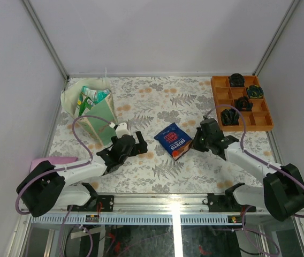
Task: Place the snacks into the paper bag
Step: Pick up the snack from the center of the board, then place the snack in the paper bag.
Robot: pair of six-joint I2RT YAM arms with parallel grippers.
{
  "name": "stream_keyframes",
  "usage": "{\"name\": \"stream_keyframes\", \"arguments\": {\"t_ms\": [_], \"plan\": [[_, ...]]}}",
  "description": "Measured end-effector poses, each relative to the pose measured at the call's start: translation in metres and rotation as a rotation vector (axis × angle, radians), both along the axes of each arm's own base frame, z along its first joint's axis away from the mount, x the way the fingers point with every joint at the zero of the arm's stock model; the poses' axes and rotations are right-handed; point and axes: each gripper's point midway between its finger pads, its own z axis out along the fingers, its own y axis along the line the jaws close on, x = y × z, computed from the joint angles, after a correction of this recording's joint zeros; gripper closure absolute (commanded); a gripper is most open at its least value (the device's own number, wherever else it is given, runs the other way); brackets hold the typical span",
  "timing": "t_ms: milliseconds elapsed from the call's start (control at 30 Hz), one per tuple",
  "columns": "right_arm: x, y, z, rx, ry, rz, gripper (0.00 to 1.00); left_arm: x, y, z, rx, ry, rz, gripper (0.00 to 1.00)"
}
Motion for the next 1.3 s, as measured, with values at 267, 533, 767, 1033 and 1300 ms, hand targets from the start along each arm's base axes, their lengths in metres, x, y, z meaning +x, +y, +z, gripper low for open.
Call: {"name": "stream_keyframes", "arguments": {"t_ms": [267, 533, 767, 1033, 1300], "plan": [[0.026, 0.003, 0.05, -0.125, -0.136, 0.079, 1.0, 0.001, 0.001, 0.0, 0.003, -0.001, 0.004, 0.0], [0.048, 0.029, 0.118, -0.187, -0.291, 0.185, 1.0, 0.002, 0.002, 0.0, 0.008, -0.005, 0.012, 0.0], [0.063, 0.057, 0.171, -0.252, -0.405, 0.257, 1.0, 0.003, 0.003, 0.0, 0.011, -0.008, 0.018, 0.0], [0.07, 0.095, 0.243, -0.277, -0.592, 0.326, 1.0, 0.003, 0.003, -0.003, 0.018, -0.001, 0.018, 0.0], [0.072, 0.156, 0.294, -0.272, -0.76, 0.409, 1.0, 0.003, 0.003, -0.003, 0.02, -0.001, 0.019, 0.0]]}}
